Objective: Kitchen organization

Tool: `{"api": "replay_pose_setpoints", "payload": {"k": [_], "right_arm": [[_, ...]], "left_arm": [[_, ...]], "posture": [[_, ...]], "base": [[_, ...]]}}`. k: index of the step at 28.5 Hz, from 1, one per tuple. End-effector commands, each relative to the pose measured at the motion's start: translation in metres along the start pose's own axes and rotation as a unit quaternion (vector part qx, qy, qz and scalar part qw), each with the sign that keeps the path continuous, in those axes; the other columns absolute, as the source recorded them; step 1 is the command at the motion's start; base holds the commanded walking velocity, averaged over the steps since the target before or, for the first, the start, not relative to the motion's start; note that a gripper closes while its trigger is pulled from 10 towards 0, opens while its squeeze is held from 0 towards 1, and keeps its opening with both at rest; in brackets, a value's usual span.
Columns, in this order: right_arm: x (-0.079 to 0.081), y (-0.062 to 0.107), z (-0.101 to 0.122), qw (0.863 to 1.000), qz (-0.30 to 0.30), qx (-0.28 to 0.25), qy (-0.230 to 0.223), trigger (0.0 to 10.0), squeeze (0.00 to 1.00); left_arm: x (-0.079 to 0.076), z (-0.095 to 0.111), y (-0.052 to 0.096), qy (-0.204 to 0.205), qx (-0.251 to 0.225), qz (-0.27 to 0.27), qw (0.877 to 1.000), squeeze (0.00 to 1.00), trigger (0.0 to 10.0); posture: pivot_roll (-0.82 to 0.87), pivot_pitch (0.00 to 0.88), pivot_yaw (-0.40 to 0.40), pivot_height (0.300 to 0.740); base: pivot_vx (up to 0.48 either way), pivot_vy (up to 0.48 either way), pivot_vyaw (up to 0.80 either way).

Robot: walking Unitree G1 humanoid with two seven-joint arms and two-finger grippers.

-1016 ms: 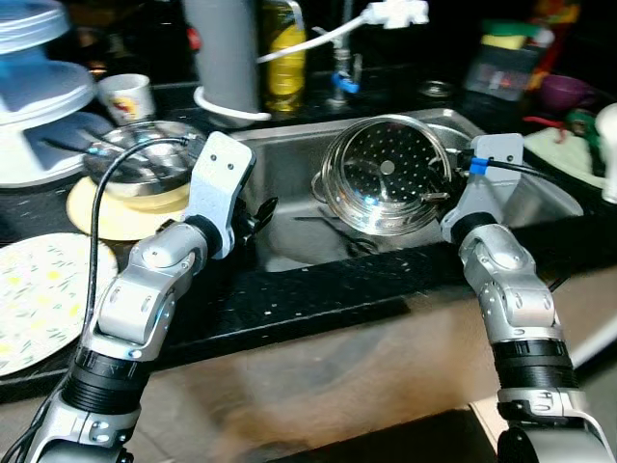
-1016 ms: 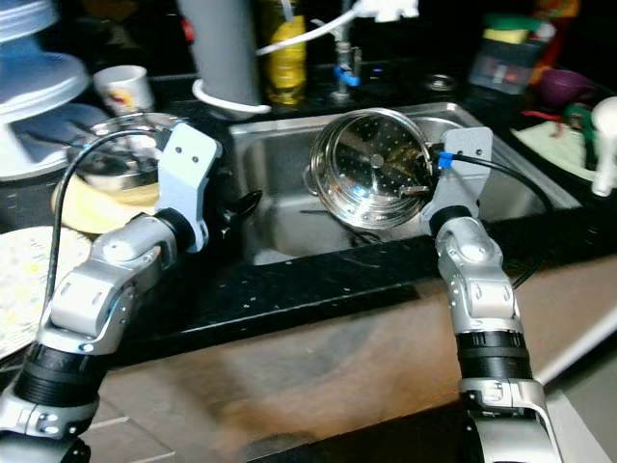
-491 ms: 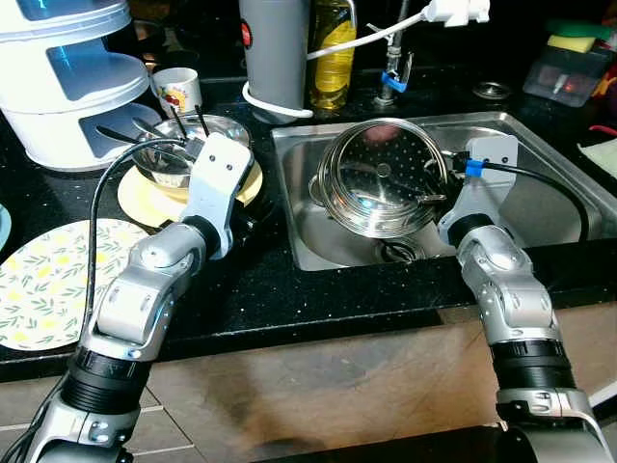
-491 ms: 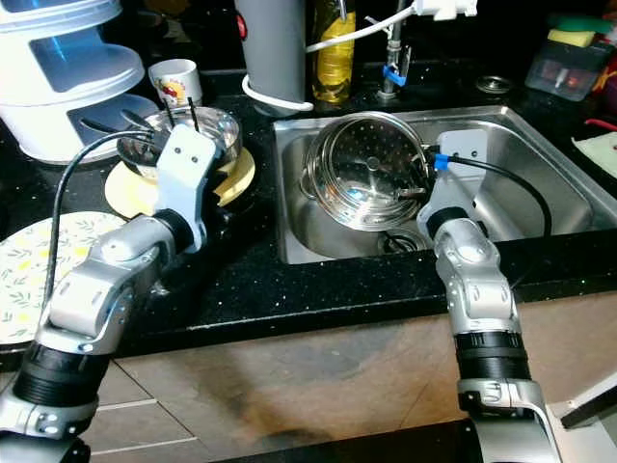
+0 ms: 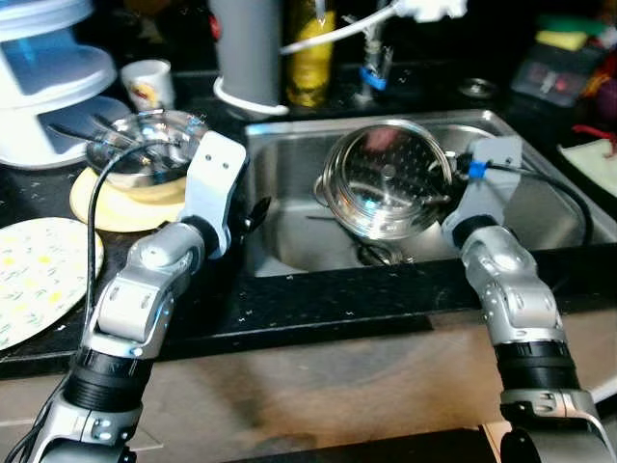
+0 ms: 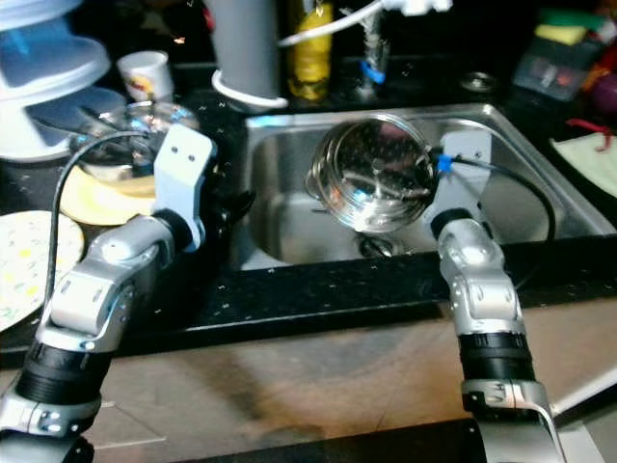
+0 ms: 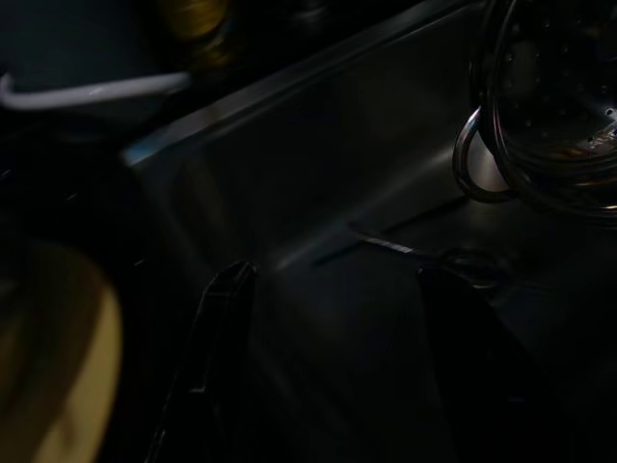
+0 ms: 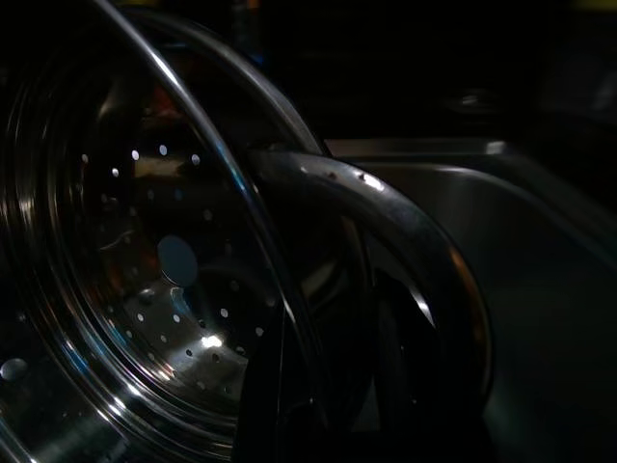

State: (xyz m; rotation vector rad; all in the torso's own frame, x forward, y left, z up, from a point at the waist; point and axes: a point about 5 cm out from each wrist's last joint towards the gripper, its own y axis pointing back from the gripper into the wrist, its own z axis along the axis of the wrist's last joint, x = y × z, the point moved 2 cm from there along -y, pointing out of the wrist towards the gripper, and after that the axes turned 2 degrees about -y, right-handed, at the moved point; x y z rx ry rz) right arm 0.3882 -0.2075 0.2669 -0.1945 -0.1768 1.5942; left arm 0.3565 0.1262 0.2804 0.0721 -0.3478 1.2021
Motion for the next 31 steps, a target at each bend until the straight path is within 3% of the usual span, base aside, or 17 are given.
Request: {"api": "replay_pose_setpoints", "payload": {"k": [1,7,11,12,17,21,30,31], "right_arm": [[0.002,0.001,0.004,1.0,0.004,-0.008,0.001,10.0,0.0],[0.002,0.0,0.003,1.0,0.003,-0.006,0.009,10.0,0.0],[-0.001,-0.007,0.004,0.999,0.005,-0.007,0.037,10.0,0.0],[-0.001,-0.014,0.005,0.999,0.011,-0.008,0.053,10.0,0.0],[0.002,-0.027,0.007,0.995,0.029,-0.006,0.091,10.0,0.0],[0.004,-0.031,0.008,0.995,0.031,-0.007,0.095,10.0,0.0],[0.03,-0.048,0.002,0.989,0.086,-0.001,0.122,10.0,0.0],[0.044,-0.05,-0.002,0.982,0.118,0.009,0.144,10.0,0.0]], "left_arm": [[0.001,-0.004,0.001,-0.001,0.01,0.005,1.0,0.0,10.0],[0.0,-0.004,0.001,-0.002,0.007,-0.004,1.0,0.0,10.0],[-0.011,0.003,-0.001,-0.008,-0.011,-0.058,0.998,0.0,10.0],[-0.015,0.005,-0.002,-0.029,-0.01,-0.083,0.996,0.0,10.0],[-0.012,0.005,-0.005,-0.054,-0.002,-0.083,0.995,0.0,10.0],[-0.01,0.006,-0.005,-0.054,-0.002,-0.081,0.995,0.0,10.0],[-0.003,0.006,-0.001,-0.072,0.005,-0.095,0.993,0.0,10.0],[-0.003,0.007,-0.001,-0.075,0.006,-0.108,0.991,0.0,10.0]], "posture": [[-0.08,0.17,-0.033,0.74],[-0.08,0.174,-0.033,0.74],[-0.08,0.183,-0.03,0.74],[-0.08,0.184,-0.029,0.74],[-0.07,0.19,-0.029,0.74],[-0.07,0.193,-0.03,0.74],[-0.06,0.215,-0.033,0.74],[-0.05,0.219,-0.033,0.74]], "base": [[0.0,0.0,0.0],[0.0,0.0,0.0],[0.0,0.0,0.0],[0.0,0.0,0.0],[0.0,0.0,0.0],[0.0,0.0,0.0],[0.0,0.0,0.0],[0.0,0.0,0.0]]}}
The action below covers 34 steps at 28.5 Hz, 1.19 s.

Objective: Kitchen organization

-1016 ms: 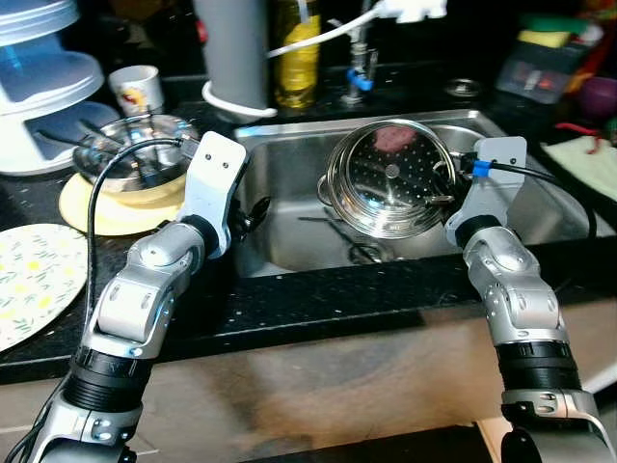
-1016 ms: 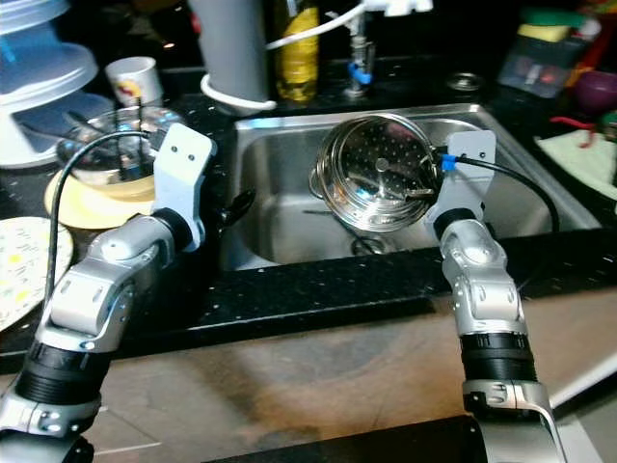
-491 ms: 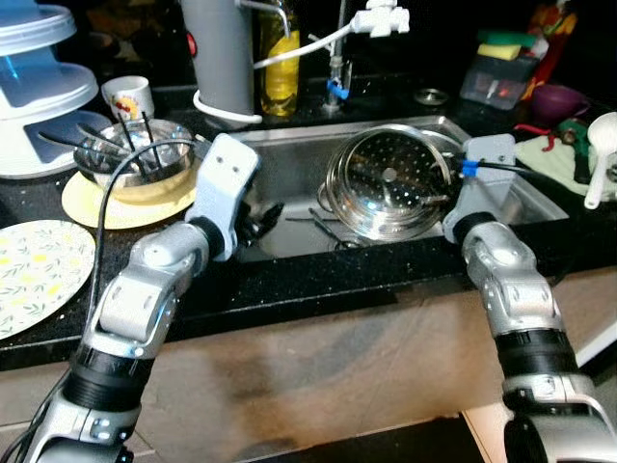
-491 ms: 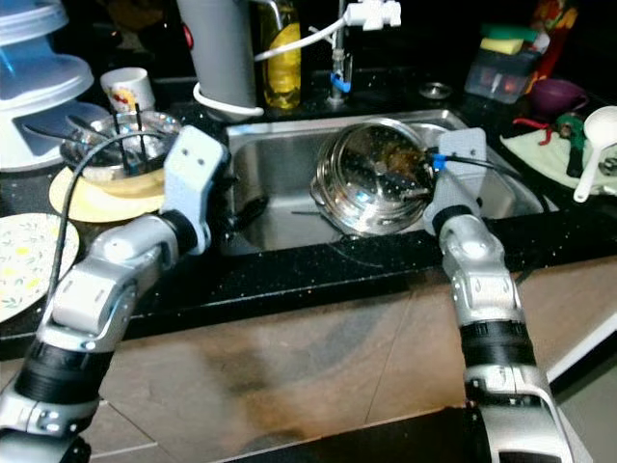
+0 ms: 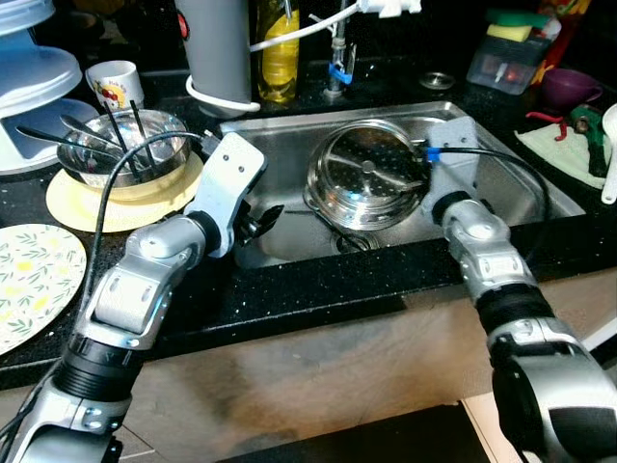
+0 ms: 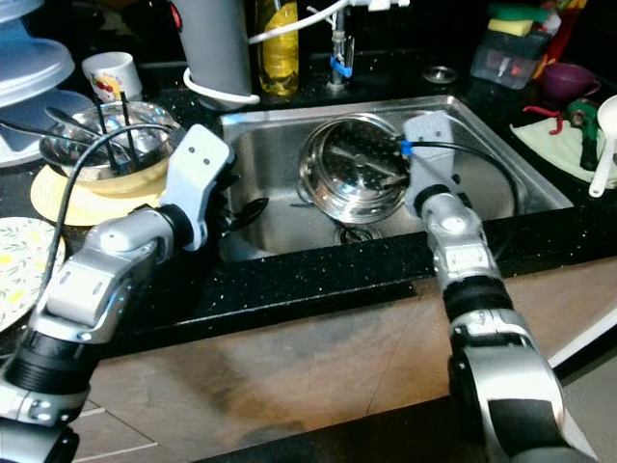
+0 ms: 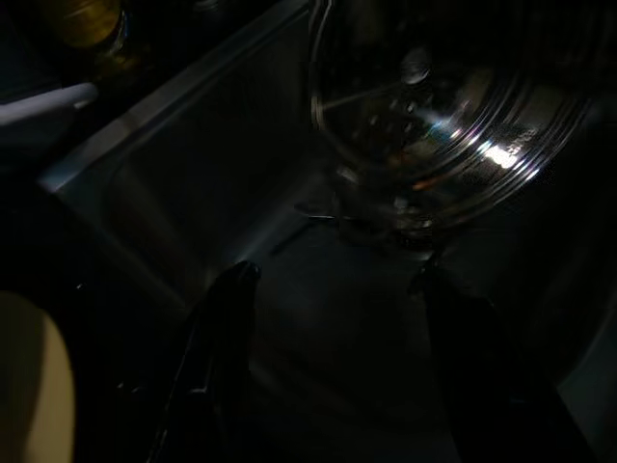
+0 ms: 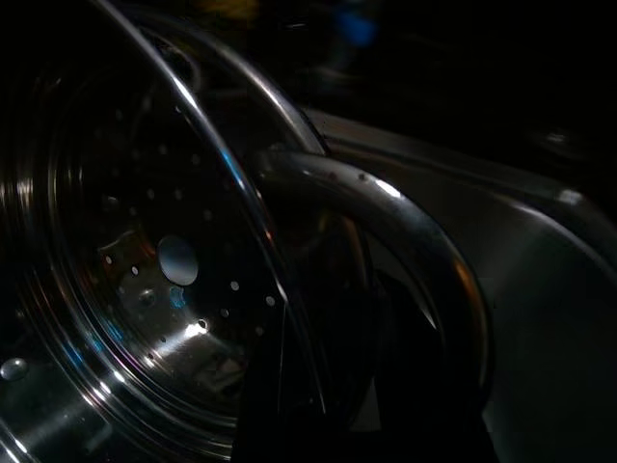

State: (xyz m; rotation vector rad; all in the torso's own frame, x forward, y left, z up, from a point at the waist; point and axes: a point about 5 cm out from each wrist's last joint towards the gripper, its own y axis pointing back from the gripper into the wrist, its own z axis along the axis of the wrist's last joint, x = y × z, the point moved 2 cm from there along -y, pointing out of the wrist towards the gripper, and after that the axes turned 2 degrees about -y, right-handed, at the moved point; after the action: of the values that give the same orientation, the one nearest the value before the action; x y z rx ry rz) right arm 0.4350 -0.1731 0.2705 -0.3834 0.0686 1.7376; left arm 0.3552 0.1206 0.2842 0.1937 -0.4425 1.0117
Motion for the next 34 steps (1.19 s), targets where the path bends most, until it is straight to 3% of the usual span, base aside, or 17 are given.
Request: {"api": "replay_pose_setpoints", "payload": {"k": [1,6,12,13,14,15,16,19,20,21,22,26,30,34], "right_arm": [[0.013,-0.006,0.008,0.999,0.038,-0.01,0.03,10.0,0.0],[0.03,-0.011,0.013,0.994,0.084,-0.004,0.071,10.0,0.0],[0.031,-0.012,0.013,0.991,0.093,0.002,0.094,10.0,0.0],[0.031,-0.012,0.012,0.99,0.094,0.005,0.101,10.0,0.26],[0.03,-0.012,0.01,0.99,0.094,0.009,0.109,10.0,0.73],[0.03,-0.012,0.01,0.99,0.094,0.009,0.109,10.0,0.73],[0.028,-0.012,0.01,0.989,0.091,0.012,0.115,10.0,1.0],[0.027,-0.012,0.009,0.989,0.087,0.013,0.118,10.0,1.0],[0.026,-0.012,0.009,0.989,0.084,0.014,0.119,10.0,0.95],[0.024,-0.012,0.01,0.99,0.078,0.013,0.119,10.0,0.11],[0.022,-0.012,0.01,0.99,0.073,0.012,0.118,10.0,0.0],[0.015,-0.012,0.013,0.993,0.051,0.006,0.102,10.0,0.0],[0.003,-0.01,0.016,0.999,0.018,-0.012,0.034,10.0,0.0],[0.0,-0.009,0.017,1.0,0.007,-0.024,-0.002,10.0,0.0]], "left_arm": [[0.0,0.002,0.001,-0.007,0.001,-0.018,1.0,0.0,10.0],[-0.006,-0.001,0.002,-0.009,0.011,-0.05,0.999,0.0,10.0],[-0.013,-0.004,0.003,-0.012,0.017,-0.071,0.997,0.0,10.0],[-0.014,-0.005,0.003,-0.013,0.019,-0.074,0.997,0.0,10.0],[-0.014,-0.006,0.003,-0.015,0.021,-0.076,0.997,0.0,10.0],[-0.014,-0.006,0.003,-0.015,0.021,-0.076,0.997,0.0,10.0],[-0.014,-0.006,0.003,-0.016,0.022,-0.076,0.997,0.0,10.0],[-0.014,-0.006,0.003,-0.017,0.022,-0.077,0.997,0.0,10.0],[-0.013,-0.006,0.002,-0.018,0.022,-0.077,0.997,0.0,10.0],[-0.013,-0.006,0.002,-0.018,0.022,-0.07,0.997,0.0,10.0],[-0.012,-0.006,0.001,-0.017,0.023,-0.063,0.998,0.0,10.0],[-0.008,-0.004,0.0,-0.005,0.022,-0.042,0.999,0.0,10.0],[-0.009,-0.004,0.0,0.021,0.023,-0.037,0.999,0.0,10.0],[-0.01,-0.002,-0.001,0.041,0.022,-0.031,0.998,0.0,10.0]], "posture": [[-0.05,0.219,-0.033,0.74],[-0.05,0.223,-0.034,0.74],[-0.05,0.224,-0.033,0.74],[-0.05,0.224,-0.033,0.74],[-0.05,0.223,-0.031,0.74],[-0.05,0.223,-0.031,0.74],[-0.06,0.222,-0.03,0.74],[-0.06,0.222,-0.03,0.74],[-0.06,0.221,-0.029,0.74],[-0.06,0.22,-0.029,0.74],[-0.06,0.218,-0.028,0.74],[-0.06,0.218,-0.028,0.74],[-0.06,0.213,-0.028,0.74],[-0.06,0.211,-0.027,0.74]], "base": [[0.0,0.0,0.0],[0.0,0.0,0.0],[0.0,0.0,0.0],[0.0,0.0,0.0],[0.0,0.0,0.0],[0.0,0.0,0.0],[0.0,0.0,0.0],[0.0,0.0,0.0],[0.0,0.0,0.0],[0.0,0.0,0.0],[0.0,0.0,0.0],[0.0,0.0,0.0],[0.0,0.0,0.0],[0.0,0.0,0.0]]}}
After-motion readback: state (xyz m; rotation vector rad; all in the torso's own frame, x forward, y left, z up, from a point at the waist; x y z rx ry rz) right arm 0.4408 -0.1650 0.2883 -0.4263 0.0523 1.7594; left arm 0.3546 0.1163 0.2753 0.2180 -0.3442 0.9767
